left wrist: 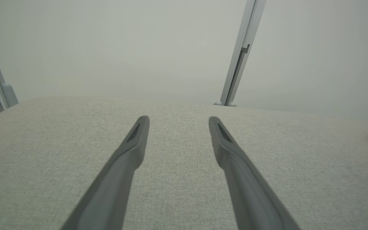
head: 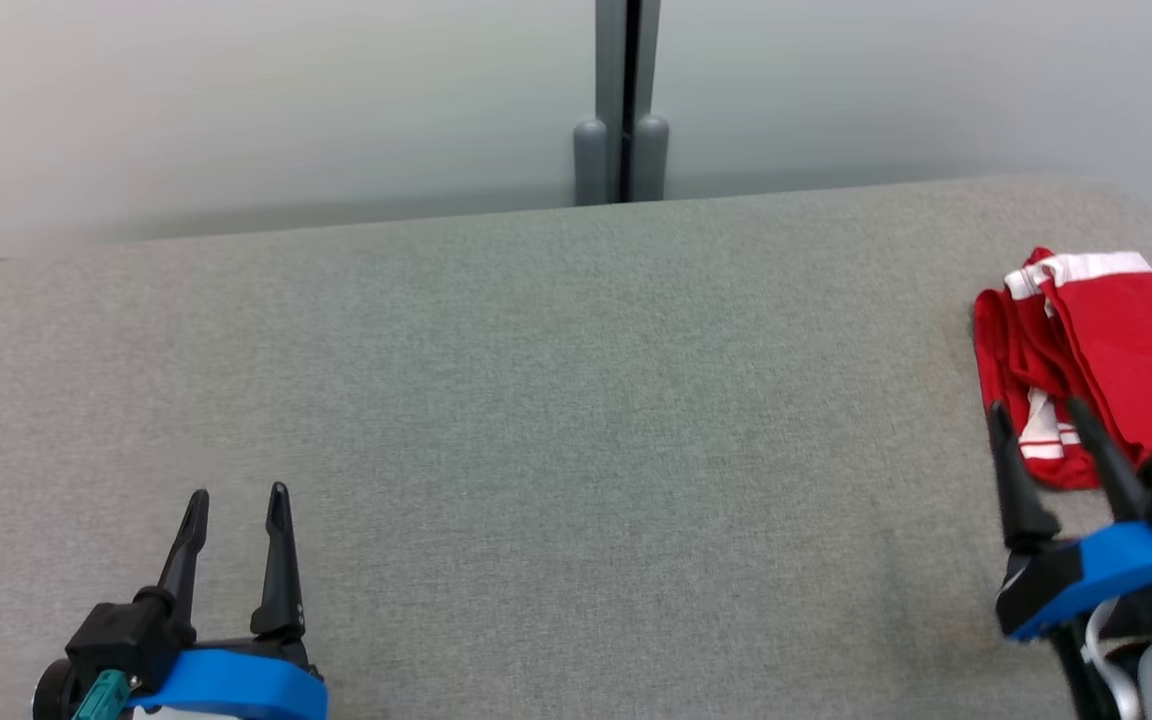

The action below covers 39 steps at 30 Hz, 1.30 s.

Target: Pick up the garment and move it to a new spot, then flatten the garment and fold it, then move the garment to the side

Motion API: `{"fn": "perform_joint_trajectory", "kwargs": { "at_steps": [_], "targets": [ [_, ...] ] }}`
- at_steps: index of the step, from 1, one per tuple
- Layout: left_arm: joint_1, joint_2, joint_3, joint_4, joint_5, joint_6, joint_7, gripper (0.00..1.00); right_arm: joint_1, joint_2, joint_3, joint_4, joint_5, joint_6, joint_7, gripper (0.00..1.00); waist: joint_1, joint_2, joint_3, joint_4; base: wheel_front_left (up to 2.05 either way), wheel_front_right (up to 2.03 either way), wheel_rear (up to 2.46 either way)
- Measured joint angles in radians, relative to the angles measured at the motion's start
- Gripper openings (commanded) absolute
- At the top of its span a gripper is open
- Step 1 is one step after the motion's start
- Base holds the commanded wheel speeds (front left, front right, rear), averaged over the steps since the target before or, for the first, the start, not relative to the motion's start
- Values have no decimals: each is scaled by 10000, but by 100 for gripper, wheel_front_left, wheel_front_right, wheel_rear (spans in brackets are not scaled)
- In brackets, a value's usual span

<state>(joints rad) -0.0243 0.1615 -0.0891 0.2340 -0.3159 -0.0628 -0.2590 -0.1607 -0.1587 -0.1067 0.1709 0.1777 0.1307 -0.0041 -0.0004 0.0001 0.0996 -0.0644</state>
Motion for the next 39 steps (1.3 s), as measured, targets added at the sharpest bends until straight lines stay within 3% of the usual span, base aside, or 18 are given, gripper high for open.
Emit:
{"fn": "perform_joint_trajectory", "kwargs": {
  "at_steps": [10, 39],
  "targets": [
    [422, -40, 188, 111, -115, -13, -25, 100, 1467, 794, 384, -1407, -182, 0, -107, 100, 1, 0, -565, 294, 0, 0, 0],
    [642, 27, 196, 188, -261, -165, -27, 100, 1812, 1051, 497, -926, -272, -2, -564, 100, 4, 0, -636, 131, 0, 0, 0]
  ]
}}
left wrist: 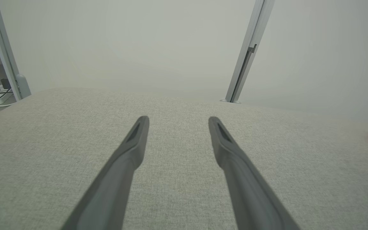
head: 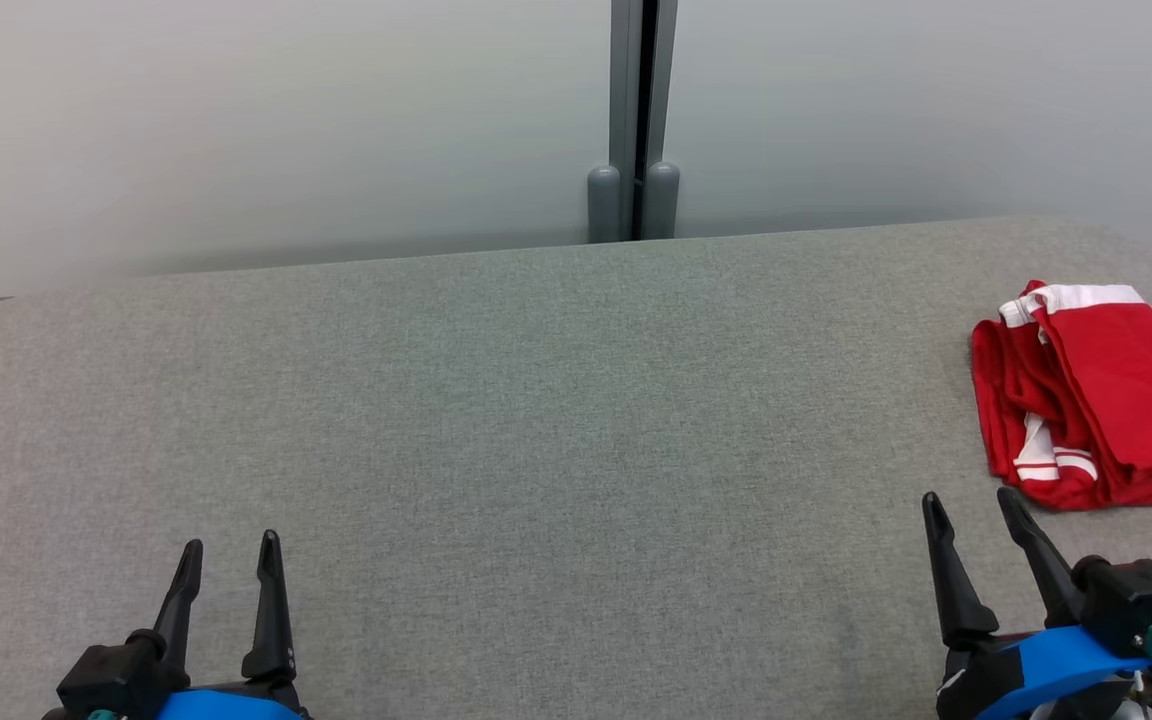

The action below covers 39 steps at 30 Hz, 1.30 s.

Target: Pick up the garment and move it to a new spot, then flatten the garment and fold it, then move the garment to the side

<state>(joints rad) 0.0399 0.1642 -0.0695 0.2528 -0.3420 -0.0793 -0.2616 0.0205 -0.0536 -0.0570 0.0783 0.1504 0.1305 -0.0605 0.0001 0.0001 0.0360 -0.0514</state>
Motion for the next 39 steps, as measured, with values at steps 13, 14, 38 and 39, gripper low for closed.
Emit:
{"fn": "perform_joint_trajectory", "kwargs": {
  "at_steps": [13, 14, 38, 39],
  "targets": [
    [99, -178, -104, 368, -104, 50, 61, 0, 51, 36, 35, 579, 33, 0, -115, 0, 0, 0, -37, -16, 0, 0, 0],
    [135, -219, -111, 462, -104, 50, 59, 0, 62, 42, 35, 677, 35, 0, -109, 0, 0, 0, -38, -16, 0, 0, 0],
    [-55, -543, 385, 516, -3676, -92, 1124, 0, -72, 61, -125, 1129, 4134, 0, 426, 0, 0, 0, -92, 81, 0, 0, 0],
    [-81, -560, 428, 500, -3939, -94, 1200, 0, -126, 61, -136, 1143, 4479, 0, 460, 0, 0, 0, -97, 89, 0, 0, 0]
  ]
}}
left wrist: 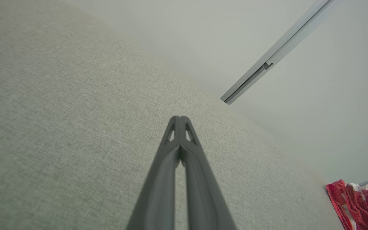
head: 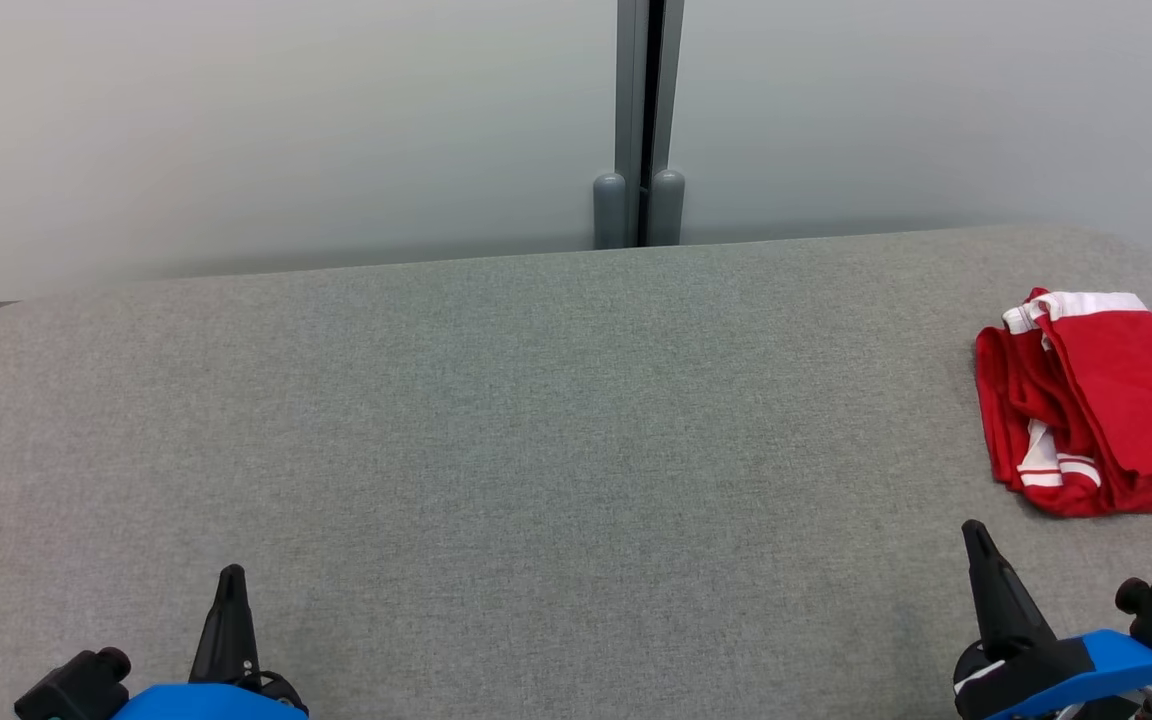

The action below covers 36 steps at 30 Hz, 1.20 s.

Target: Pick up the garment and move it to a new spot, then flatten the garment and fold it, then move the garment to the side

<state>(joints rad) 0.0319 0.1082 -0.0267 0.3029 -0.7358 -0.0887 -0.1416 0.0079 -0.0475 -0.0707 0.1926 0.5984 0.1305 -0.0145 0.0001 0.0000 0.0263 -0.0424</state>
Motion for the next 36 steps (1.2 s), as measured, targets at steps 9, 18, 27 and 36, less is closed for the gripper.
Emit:
{"fn": "perform_joint_trajectory", "kwargs": {
  "at_steps": [9, 18, 27, 36],
  "targets": [
    [-168, -69, 169, -75, -1045, -19, 297, 0, -113, 0, -44, 61, 1193, 0, 148, 0, 0, 0, -19, 35, 0, 0, 0],
    [-346, -148, 337, -140, -2104, -94, 617, 0, -256, 0, -100, 119, 2418, 0, 307, 0, 0, 0, -39, 72, 0, 0, 0],
    [-489, -211, 491, -203, -3062, -136, 886, 0, -384, 0, -144, 173, 3528, 0, 416, 0, 0, 0, -60, 110, 0, 0, 0],
    [-621, -265, 650, -265, -4052, -178, 1191, 0, -506, -2, -194, 232, 4660, -2, 589, 0, 0, 0, -83, 152, 0, 0, 0]
  ]
}}
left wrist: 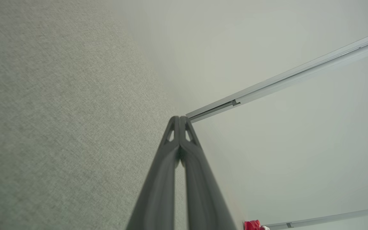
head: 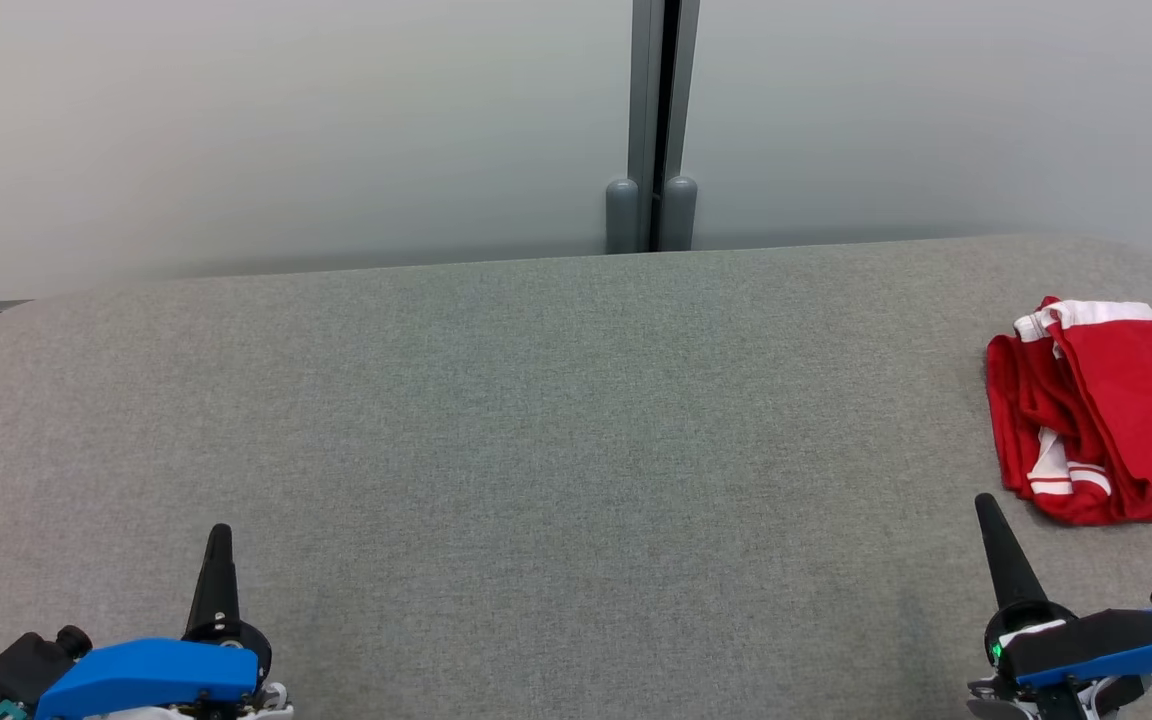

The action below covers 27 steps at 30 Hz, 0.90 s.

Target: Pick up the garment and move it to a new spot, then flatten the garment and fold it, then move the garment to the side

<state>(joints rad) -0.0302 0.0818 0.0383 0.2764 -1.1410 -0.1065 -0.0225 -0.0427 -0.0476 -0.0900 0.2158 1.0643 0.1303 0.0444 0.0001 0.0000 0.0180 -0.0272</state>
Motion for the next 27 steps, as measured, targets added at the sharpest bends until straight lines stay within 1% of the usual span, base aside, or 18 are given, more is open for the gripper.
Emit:
{"fn": "perform_joint_trajectory", "kwargs": {
  "at_steps": [27],
  "targets": [
    [-340, -150, 355, -136, -2167, -82, 633, 0, -274, -2, -107, 138, 2525, 0, 330, 0, 0, 0, -60, 109, 0, 0, 0]
  ]
}}
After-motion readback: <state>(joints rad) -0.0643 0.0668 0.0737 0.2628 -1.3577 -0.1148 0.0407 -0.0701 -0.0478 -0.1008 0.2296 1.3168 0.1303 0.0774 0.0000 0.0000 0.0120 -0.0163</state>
